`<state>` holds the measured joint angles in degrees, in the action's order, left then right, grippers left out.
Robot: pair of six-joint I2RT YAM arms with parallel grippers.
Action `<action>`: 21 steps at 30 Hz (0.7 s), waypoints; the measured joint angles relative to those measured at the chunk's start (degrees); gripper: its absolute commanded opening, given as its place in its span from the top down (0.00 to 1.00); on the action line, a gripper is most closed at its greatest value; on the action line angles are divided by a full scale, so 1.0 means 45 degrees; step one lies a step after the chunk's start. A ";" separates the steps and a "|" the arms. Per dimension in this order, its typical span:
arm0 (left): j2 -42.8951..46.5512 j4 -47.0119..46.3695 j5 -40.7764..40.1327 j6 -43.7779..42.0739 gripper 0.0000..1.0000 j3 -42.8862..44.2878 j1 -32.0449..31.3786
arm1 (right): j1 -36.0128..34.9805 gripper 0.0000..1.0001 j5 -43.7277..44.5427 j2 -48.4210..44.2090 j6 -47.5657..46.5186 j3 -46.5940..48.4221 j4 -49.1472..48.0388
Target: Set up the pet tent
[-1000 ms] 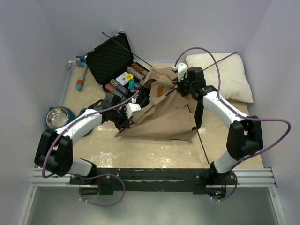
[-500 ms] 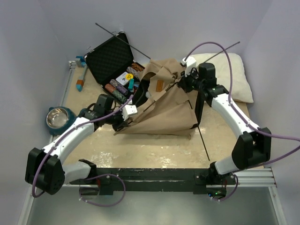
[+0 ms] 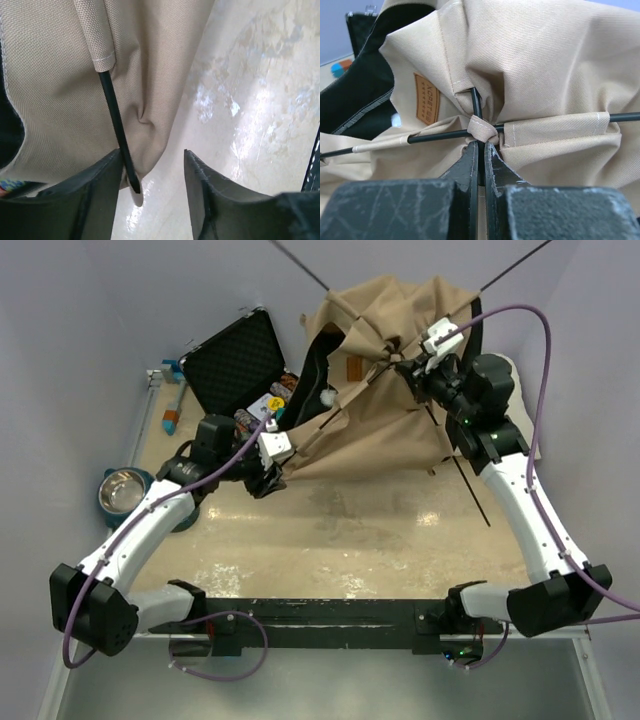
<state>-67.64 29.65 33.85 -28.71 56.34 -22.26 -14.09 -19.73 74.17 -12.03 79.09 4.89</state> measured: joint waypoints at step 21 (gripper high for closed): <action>0.1195 0.0034 0.2943 0.2846 0.15 0.4469 0.0015 | -0.0525 1.00 0.1506 -0.1593 -0.6285 0.0170 -0.0879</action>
<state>-62.26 29.80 47.09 -15.90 76.44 -22.20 -16.45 -12.95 67.00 -40.32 79.85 0.93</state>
